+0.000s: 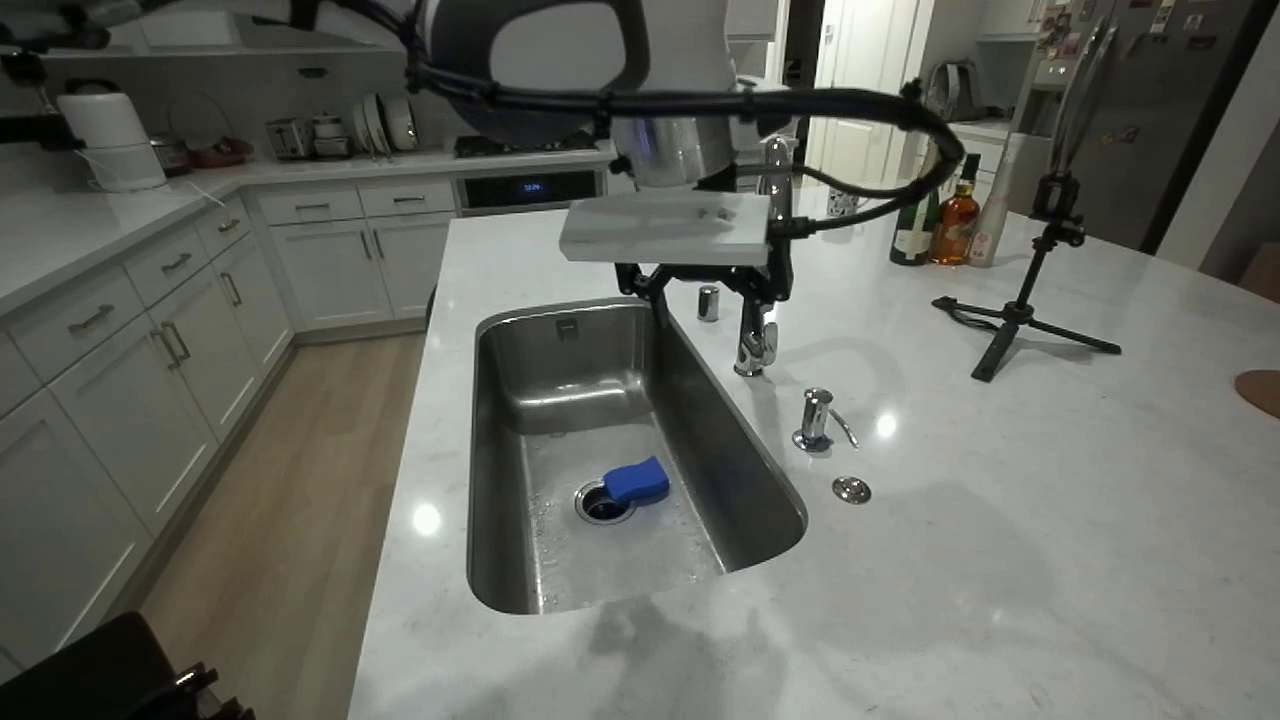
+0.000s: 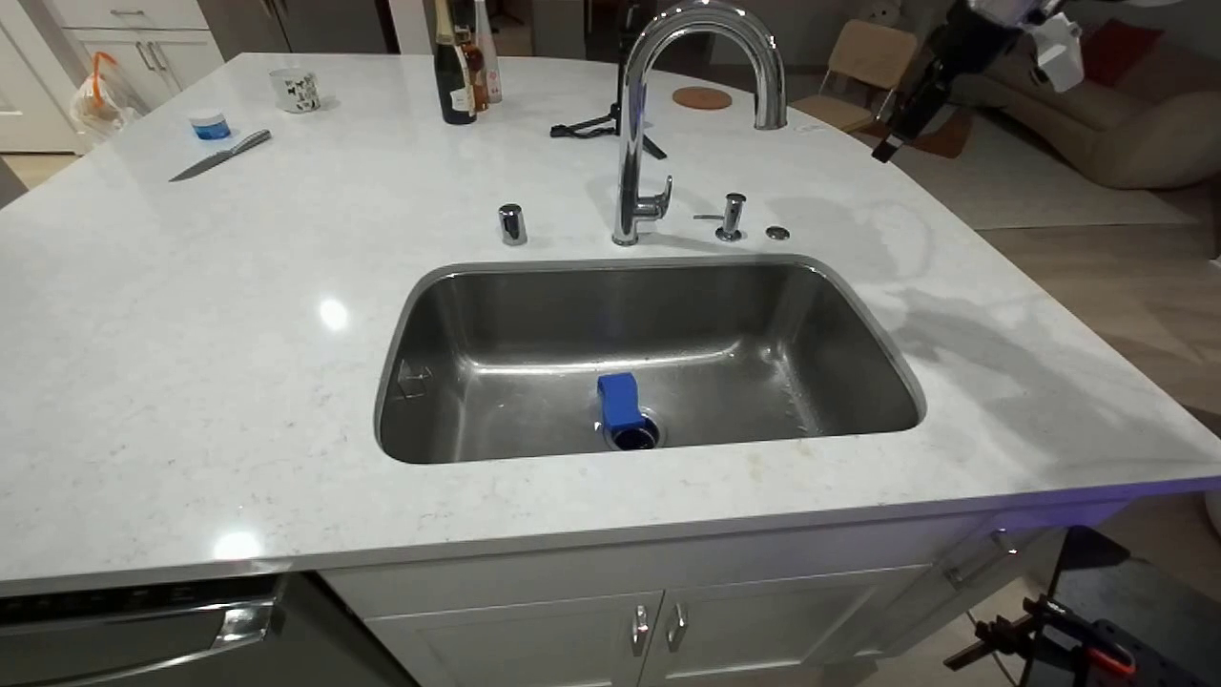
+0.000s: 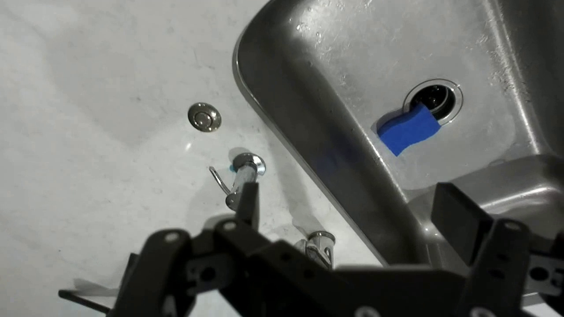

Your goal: Pull the faucet head

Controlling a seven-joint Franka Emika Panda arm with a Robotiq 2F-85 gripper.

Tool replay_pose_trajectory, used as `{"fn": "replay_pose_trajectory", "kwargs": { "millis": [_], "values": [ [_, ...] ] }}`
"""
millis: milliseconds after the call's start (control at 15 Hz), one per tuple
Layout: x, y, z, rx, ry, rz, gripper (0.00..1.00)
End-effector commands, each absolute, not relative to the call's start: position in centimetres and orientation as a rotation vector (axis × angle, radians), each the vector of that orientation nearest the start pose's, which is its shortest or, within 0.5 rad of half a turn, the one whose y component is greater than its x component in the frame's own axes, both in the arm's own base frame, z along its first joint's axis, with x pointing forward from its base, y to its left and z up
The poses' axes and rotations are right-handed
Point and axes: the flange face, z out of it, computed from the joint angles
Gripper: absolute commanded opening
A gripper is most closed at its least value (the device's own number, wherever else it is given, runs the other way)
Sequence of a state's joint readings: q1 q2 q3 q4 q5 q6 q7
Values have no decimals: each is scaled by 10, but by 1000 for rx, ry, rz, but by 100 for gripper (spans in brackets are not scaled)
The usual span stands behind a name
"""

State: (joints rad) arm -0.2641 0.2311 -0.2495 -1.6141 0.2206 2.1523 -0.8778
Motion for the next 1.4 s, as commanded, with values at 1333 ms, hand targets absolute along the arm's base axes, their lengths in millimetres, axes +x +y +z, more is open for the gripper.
{"fn": "replay_pose_trajectory", "kwargs": {
  "millis": [1333],
  "values": [
    [653,-383,508,-2546,-796,-1129,100]
  ]
}}
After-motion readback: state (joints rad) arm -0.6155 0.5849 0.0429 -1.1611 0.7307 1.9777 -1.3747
